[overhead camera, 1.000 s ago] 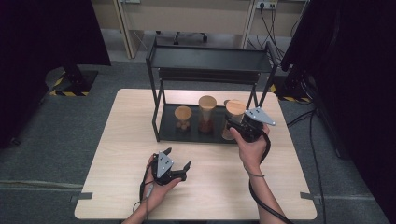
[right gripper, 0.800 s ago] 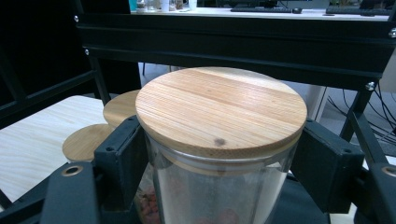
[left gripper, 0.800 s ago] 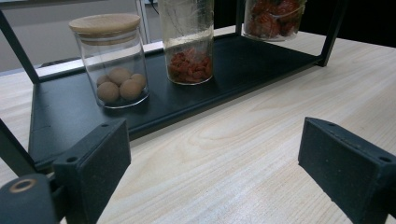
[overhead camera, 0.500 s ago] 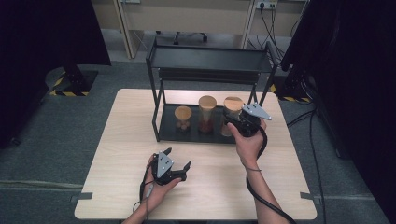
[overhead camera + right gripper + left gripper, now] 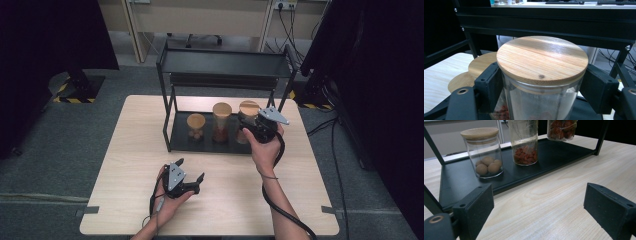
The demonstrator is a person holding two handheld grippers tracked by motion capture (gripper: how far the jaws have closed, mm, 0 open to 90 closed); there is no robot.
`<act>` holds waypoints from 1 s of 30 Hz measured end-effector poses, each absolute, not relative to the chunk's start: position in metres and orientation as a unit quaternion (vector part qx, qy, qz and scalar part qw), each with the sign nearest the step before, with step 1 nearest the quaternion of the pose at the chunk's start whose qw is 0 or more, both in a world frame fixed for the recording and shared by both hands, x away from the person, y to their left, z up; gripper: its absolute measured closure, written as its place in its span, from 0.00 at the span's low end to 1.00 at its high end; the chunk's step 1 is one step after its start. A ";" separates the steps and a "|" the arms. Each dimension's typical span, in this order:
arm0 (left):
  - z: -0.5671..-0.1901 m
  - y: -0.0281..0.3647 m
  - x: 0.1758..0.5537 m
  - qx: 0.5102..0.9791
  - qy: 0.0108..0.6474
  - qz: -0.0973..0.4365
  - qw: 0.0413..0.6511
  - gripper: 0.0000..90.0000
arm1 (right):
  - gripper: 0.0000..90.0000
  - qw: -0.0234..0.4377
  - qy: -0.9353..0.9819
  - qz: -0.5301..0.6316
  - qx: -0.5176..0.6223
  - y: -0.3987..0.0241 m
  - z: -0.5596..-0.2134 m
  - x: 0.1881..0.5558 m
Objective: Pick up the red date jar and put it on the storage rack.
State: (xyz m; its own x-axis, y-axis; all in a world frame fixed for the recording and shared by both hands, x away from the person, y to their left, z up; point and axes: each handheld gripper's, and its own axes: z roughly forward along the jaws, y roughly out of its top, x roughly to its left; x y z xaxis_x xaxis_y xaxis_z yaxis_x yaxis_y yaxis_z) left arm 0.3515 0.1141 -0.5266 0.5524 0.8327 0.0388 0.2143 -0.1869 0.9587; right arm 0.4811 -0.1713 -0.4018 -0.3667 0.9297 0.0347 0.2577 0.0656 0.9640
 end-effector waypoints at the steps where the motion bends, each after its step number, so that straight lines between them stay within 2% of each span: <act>1: -0.527 0.114 0.351 0.710 0.368 0.297 0.521 0.10 | 0.28 0.330 0.651 0.509 0.457 -0.171 -0.402 0.482; 30: -0.527 0.114 0.351 0.712 0.366 0.297 0.521 0.10 | 0.28 0.326 0.653 0.489 0.478 -0.168 -0.404 0.512</act>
